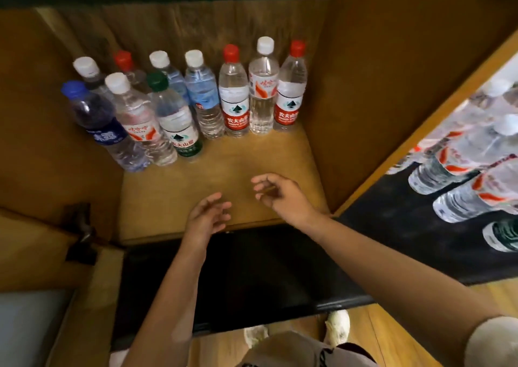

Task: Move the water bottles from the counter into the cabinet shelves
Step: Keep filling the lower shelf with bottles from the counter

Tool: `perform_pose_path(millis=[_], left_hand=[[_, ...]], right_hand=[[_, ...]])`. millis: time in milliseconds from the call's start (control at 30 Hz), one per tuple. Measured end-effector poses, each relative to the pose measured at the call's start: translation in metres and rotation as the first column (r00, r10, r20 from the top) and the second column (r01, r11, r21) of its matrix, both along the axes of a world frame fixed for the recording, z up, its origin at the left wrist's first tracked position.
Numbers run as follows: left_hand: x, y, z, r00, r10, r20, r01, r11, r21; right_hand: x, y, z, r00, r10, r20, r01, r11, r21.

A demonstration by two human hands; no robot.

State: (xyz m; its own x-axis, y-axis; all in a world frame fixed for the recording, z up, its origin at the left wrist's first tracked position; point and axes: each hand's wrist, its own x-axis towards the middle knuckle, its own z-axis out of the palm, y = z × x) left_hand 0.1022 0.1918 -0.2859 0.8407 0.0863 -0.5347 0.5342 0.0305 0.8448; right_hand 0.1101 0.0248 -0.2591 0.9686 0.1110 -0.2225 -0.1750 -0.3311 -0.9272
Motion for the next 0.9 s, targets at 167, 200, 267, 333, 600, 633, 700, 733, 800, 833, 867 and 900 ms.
perform_pose_path(millis=[167,200,267,333,600,633,700,733,800,833,867,900], left_hand=[[-0.04,-0.057,-0.001,0.98,-0.189,0.055,0.179,0.971,0.157],[-0.048,-0.069,-0.002,0.971,-0.228,0.066,0.212,0.959,0.19],[-0.063,-0.094,-0.006,0.951,-0.303,0.064,0.277,0.924,0.262],[-0.076,-0.12,-0.01,0.926,-0.374,0.054,0.342,0.888,0.306],[-0.097,-0.243,-0.012,0.832,-0.554,0.027,0.518,0.794,0.319],[-0.098,-0.26,-0.012,0.822,-0.569,0.03,0.533,0.787,0.309],[-0.096,-0.292,-0.012,0.792,-0.609,0.04,0.572,0.763,0.3],[-0.094,-0.309,-0.011,0.774,-0.631,0.051,0.591,0.749,0.3],[-0.087,-0.341,-0.01,0.751,-0.652,0.102,0.603,0.741,0.295],[-0.083,-0.356,-0.008,0.749,-0.648,0.136,0.593,0.748,0.297],[-0.078,-0.37,-0.006,0.751,-0.638,0.169,0.577,0.759,0.303],[-0.073,-0.383,-0.003,0.752,-0.628,0.201,0.559,0.769,0.312]], right_hand=[[-0.061,-0.084,0.0,1.0,0.026,0.014,-0.024,0.995,-0.102],[-0.072,-0.102,-0.001,1.0,0.008,0.016,-0.006,0.995,-0.104],[-0.093,-0.138,-0.002,0.999,-0.04,0.024,0.043,0.993,-0.11],[-0.114,-0.173,-0.005,0.995,-0.092,0.039,0.096,0.987,-0.127],[-0.183,-0.3,-0.021,0.918,-0.389,0.078,0.397,0.903,-0.166],[-0.19,-0.313,-0.024,0.896,-0.438,0.074,0.444,0.882,-0.157],[-0.201,-0.337,-0.029,0.842,-0.533,0.088,0.54,0.831,-0.135],[-0.206,-0.347,-0.031,0.811,-0.576,0.103,0.584,0.802,-0.124],[-0.215,-0.364,-0.035,0.739,-0.662,0.124,0.672,0.736,-0.082],[-0.218,-0.372,-0.037,0.698,-0.705,0.126,0.714,0.698,-0.051],[-0.22,-0.378,-0.038,0.656,-0.744,0.129,0.752,0.659,-0.026],[-0.221,-0.384,-0.039,0.618,-0.775,0.132,0.782,0.623,-0.012]])
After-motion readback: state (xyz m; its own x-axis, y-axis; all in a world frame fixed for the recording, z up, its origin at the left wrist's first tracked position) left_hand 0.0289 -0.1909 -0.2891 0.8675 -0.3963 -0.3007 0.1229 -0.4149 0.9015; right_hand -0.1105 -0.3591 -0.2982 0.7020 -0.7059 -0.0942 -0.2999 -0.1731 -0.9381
